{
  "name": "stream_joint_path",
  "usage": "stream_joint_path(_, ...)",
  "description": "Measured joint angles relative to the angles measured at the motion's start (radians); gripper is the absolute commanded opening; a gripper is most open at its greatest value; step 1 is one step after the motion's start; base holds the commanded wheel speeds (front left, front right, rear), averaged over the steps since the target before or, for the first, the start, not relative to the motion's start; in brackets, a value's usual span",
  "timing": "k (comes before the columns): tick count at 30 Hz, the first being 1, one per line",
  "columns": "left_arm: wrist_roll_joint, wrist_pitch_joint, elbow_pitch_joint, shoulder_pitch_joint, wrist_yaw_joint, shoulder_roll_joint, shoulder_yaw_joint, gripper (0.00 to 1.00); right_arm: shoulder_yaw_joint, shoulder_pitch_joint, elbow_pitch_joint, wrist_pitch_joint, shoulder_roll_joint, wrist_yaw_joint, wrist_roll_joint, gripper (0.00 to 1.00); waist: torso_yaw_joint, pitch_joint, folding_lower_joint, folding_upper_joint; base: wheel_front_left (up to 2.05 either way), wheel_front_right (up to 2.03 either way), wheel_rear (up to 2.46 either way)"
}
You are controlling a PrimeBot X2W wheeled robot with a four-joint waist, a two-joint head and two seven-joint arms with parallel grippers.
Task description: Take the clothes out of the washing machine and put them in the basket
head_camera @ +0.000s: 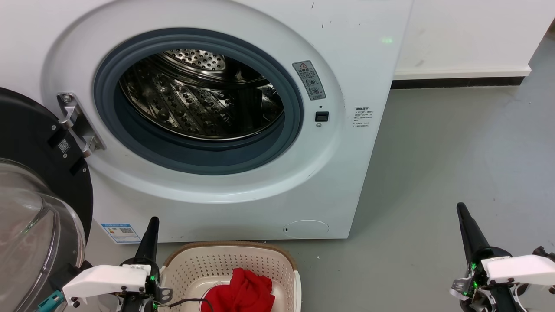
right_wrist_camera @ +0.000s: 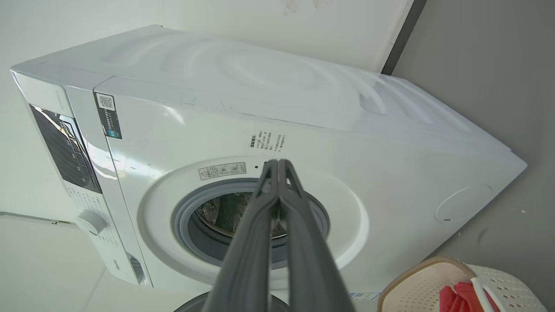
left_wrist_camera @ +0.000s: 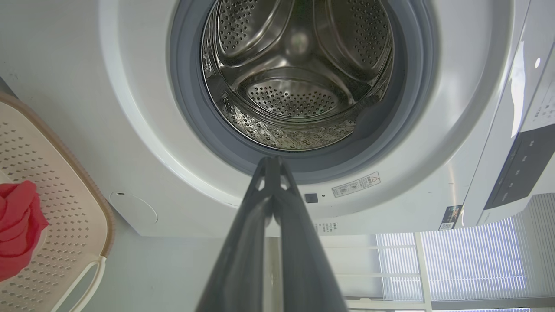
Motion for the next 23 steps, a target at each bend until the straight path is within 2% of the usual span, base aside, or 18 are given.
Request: stream_joint_path(23,-0.18,0.043,0.007,-0.025,-0.021,0.0,0.013,0.0,-0.02,-0.027,0.02,0.047,0.002,0.0,0.17,0.0,0.003,-0.004,0.0,0.0,0.0,0.0,0.0)
